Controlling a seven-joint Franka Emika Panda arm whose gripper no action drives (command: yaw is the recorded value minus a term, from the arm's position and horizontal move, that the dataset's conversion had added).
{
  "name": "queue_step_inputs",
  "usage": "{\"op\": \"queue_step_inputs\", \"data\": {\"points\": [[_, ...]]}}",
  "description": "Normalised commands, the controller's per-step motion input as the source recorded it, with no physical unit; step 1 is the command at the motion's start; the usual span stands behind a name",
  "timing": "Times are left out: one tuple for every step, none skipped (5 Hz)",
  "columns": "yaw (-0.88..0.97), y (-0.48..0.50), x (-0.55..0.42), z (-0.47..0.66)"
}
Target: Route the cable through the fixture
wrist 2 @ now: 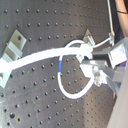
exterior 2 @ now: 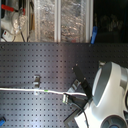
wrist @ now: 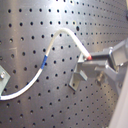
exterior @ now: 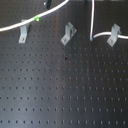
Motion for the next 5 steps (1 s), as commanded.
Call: {"op": "queue_step_inputs", "data": {"points": [[0.00, 0.028, 0.040, 0.01], [0.00, 0.079, -0.018, 0.31], [0.00, 0.187, -0.142, 0.46], [0.00, 0.114, -0.122, 0.43], [-0.33, 0.259, -0.272, 0.43]]}}
